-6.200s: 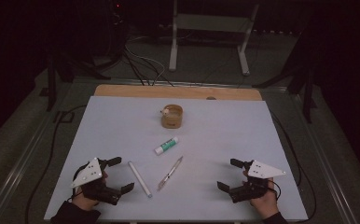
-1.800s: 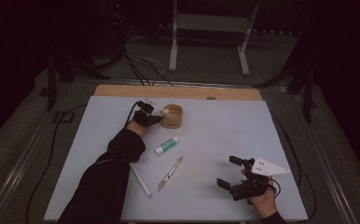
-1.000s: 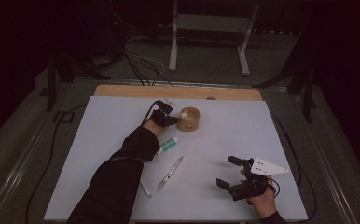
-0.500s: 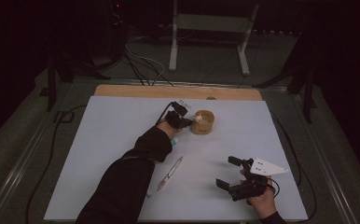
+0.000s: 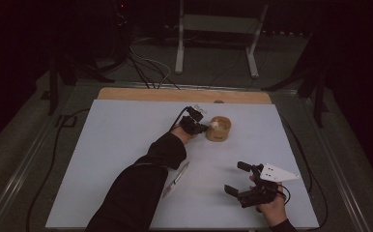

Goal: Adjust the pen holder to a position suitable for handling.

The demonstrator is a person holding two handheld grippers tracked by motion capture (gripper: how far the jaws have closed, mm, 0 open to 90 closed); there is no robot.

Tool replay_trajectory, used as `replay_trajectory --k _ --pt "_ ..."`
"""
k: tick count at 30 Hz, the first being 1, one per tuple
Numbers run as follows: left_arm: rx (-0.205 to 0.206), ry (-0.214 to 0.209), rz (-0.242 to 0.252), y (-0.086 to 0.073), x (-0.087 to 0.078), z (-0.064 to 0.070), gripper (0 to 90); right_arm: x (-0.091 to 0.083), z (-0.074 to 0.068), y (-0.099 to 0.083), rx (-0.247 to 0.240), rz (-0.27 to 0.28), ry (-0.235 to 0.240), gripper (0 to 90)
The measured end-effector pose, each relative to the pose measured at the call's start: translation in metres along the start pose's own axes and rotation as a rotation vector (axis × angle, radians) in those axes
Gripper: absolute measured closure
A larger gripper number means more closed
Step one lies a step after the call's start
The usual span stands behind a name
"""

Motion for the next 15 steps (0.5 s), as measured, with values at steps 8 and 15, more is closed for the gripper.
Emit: replay_trajectory --k 8,15 --pt "-0.011 -0.015 0.013 -0.007 -0.018 -0.002 90.0 -0.001 0.001 0.001 -0.003 0.007 -0.019 0.0" --pt "-0.014 -0.033 0.028 -0.009 -0.036 0.001 90.0 -0.001 0.001 0.001 -0.005 0.007 -0.024 0.0"
Point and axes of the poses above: each handheld gripper's, and its own axes: x roughly forward along the jaws, y roughly out of its top, z roughly to its right, the point moved 4 cm from there along x, roughly forward along the jaws, and after that the axes turned 3 degrees about y, right-handed, at the moved point
